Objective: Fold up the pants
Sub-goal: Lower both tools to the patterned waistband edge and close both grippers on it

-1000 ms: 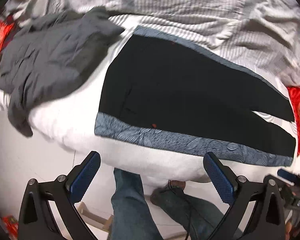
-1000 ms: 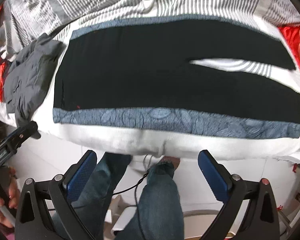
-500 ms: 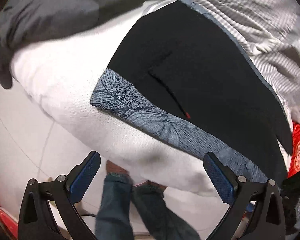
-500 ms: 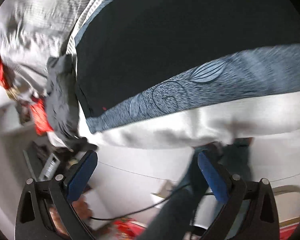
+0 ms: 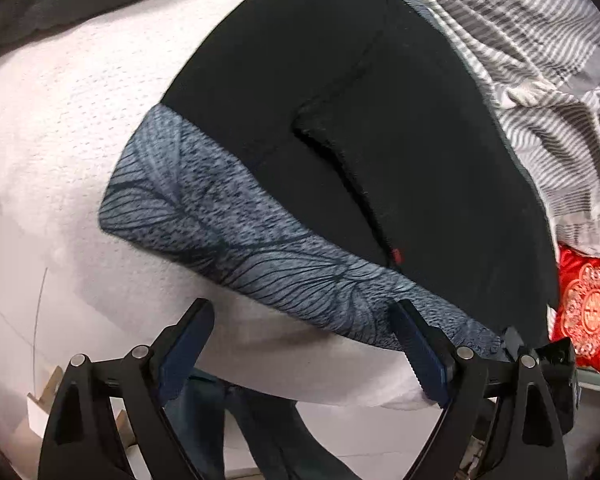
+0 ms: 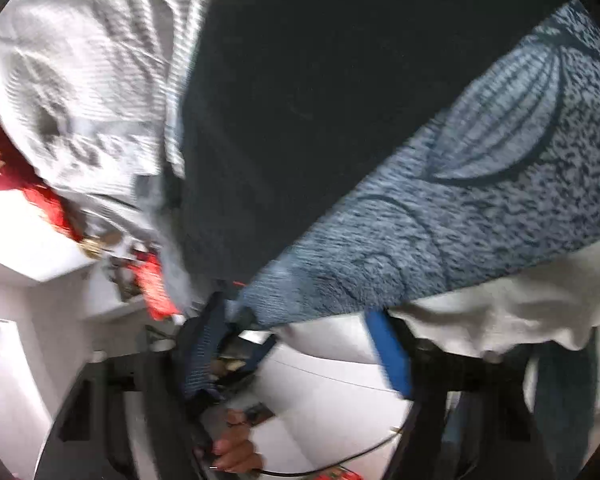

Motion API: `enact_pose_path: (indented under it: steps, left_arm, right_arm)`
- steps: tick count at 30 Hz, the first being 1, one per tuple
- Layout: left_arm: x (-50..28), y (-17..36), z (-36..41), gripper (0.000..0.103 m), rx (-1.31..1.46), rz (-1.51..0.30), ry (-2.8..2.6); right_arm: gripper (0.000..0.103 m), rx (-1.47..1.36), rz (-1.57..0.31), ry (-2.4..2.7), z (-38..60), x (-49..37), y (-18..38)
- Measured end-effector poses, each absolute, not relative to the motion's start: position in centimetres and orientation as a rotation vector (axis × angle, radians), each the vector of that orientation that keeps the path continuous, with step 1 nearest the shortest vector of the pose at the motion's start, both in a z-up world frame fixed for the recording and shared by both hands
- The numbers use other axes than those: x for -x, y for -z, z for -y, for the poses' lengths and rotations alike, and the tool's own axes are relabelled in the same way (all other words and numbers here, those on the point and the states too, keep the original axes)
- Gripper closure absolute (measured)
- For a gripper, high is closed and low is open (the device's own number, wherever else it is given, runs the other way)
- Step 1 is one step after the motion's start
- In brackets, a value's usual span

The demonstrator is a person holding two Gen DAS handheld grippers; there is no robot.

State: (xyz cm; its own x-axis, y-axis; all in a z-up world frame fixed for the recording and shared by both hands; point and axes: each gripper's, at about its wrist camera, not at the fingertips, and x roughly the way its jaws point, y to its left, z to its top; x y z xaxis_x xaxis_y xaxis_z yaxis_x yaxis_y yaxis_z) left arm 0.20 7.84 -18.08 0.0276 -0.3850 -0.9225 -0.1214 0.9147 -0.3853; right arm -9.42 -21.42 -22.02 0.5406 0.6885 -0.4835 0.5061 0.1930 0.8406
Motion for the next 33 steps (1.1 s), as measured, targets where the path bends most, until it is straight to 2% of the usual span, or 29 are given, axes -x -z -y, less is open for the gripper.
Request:
enact_pose_path:
  steps: [5, 6, 7, 9, 18, 20, 21, 23, 24, 25, 26, 33]
  left_arm:
    - [-0.8, 18.2, -7.2, 0.012, 0.422, -1.554, 0.247]
    - [-0.9, 18.2, -7.0, 0.012, 0.427, -1.557, 0.251]
    - [-1.0, 18.2, -6.9, 0.011, 0.435, -1.559, 0.253]
    - [-1.1, 18.2, -7.5, 0.011, 0.482, -1.559, 0.259]
    - [-2.6, 18.1, -7.7, 0.011, 0.638, -1.535, 0.233]
    - [-3.1, 18.1, -7.8, 0.012, 0.66, -1.523, 0.204]
    - [-3.3, 18.0, -7.9, 0.016, 0.666, -1.512, 0.193]
    - [-3.8, 17.6, -7.8, 0.045, 0.624, -1.5, 0.158]
    - [-4.0, 17.5, -7.8, 0.053, 0.606, -1.496, 0.156]
    - [-4.2, 17.4, -8.0, 0.07, 0.596, -1.493, 0.161]
    - [-4.3, 17.4, -8.2, 0.081, 0.583, -1.496, 0.165]
    - [-5.1, 14.4, -7.6, 0.081, 0.5, -1.443, 0.275]
  right_arm:
    - [0.038, -1.515, -1.049, -0.17, 21.6, 8.1, 22.5]
    - [0.052, -1.538, -1.045, -0.181, 21.5, 8.0, 22.8]
    - [0.073, -1.55, -1.05, -0.192, 21.4, 7.9, 22.8]
    - [0.09, -1.563, -1.055, -0.208, 21.4, 8.0, 22.6]
    - [0.092, -1.569, -1.032, -0.245, 20.9, 7.5, 20.8]
    - [0.088, -1.569, -1.047, -0.235, 20.8, 7.2, 21.0]
    - [0.088, -1.573, -1.064, -0.215, 20.8, 7.2, 21.4]
    - [0.088, -1.59, -1.089, -0.173, 21.0, 7.5, 22.3]
    - [0.088, -1.596, -1.095, -0.153, 21.0, 7.5, 22.7]
    - [0.093, -1.587, -1.101, -0.134, 21.1, 7.6, 22.7]
    - [0.096, -1.562, -1.096, -0.122, 21.2, 7.4, 22.3]
    - [0.099, -1.334, -1.095, -0.164, 21.6, 4.9, 16.7]
